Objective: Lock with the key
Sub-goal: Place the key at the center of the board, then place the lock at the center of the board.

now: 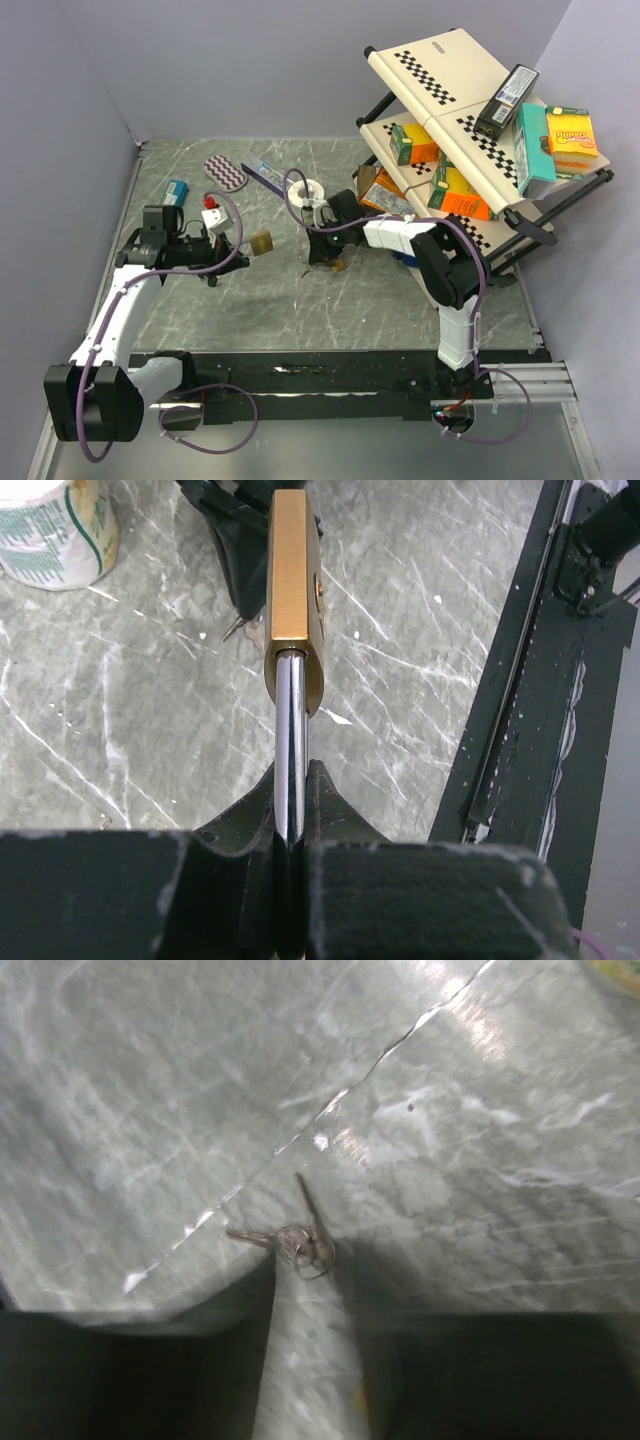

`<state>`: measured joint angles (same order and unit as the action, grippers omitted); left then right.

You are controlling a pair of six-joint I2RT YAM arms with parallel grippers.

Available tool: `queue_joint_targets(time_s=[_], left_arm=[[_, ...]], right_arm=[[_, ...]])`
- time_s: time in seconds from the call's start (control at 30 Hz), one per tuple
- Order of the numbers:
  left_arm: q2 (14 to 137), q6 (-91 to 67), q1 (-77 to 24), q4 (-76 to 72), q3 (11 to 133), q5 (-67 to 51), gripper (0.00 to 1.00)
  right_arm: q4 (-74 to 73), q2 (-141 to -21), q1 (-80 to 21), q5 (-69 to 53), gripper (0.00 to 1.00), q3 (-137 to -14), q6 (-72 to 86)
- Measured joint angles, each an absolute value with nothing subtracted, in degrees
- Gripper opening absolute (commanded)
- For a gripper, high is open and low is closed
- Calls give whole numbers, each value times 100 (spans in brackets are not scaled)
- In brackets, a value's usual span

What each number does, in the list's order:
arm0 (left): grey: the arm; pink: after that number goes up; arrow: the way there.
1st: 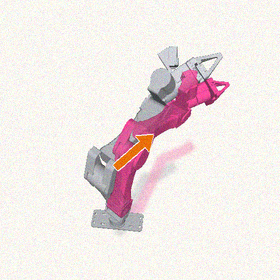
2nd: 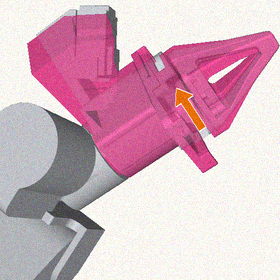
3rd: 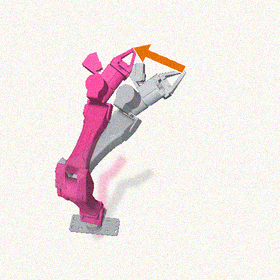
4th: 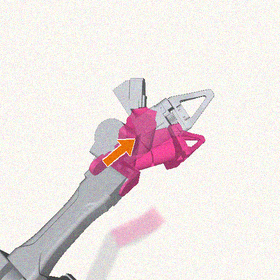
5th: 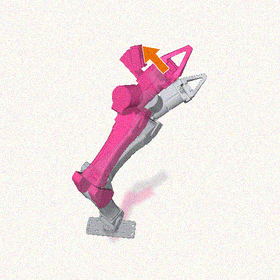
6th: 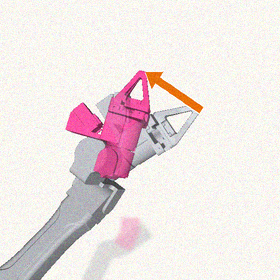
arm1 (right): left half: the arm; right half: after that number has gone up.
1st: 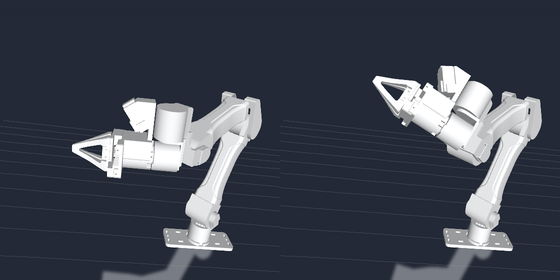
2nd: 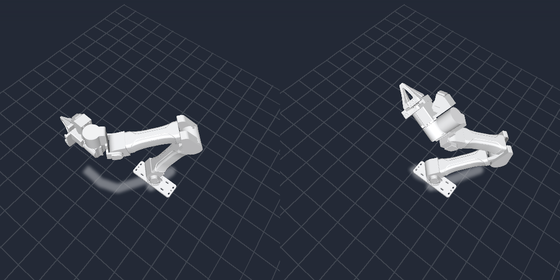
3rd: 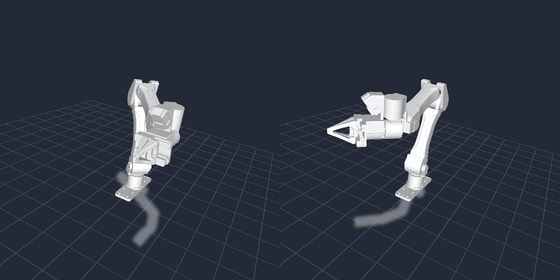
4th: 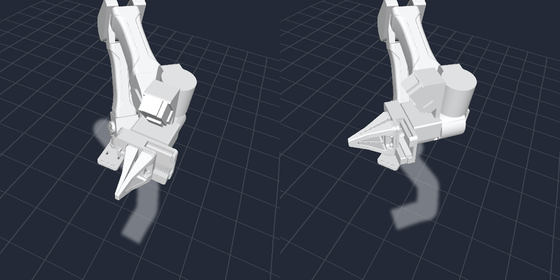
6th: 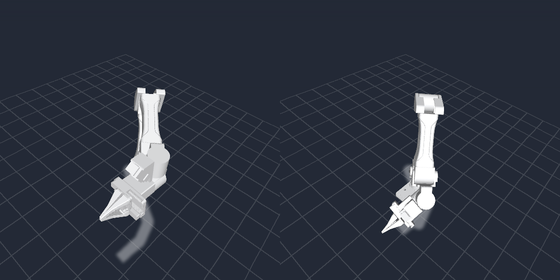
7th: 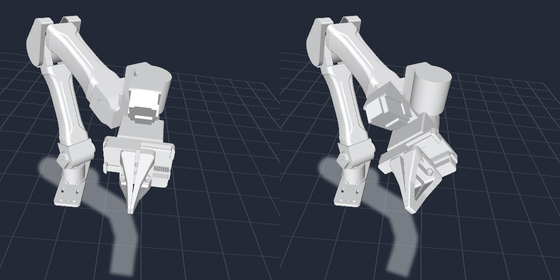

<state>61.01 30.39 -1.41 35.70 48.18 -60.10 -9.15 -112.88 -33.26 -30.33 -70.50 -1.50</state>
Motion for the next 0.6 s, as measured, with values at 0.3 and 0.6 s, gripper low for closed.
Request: queue_joint_targets(time_s=[0.3,0.6], left_arm=[[6497,4047,-141,4327,4921,-5931,1],[7404,5942,-154,5992,5784,-5881,1]], right_arm=[[-1076,-10667,-3297,-3791,75,-7043,-440],[-917,-9400,-3299,-5280,86,-7043,-495]])
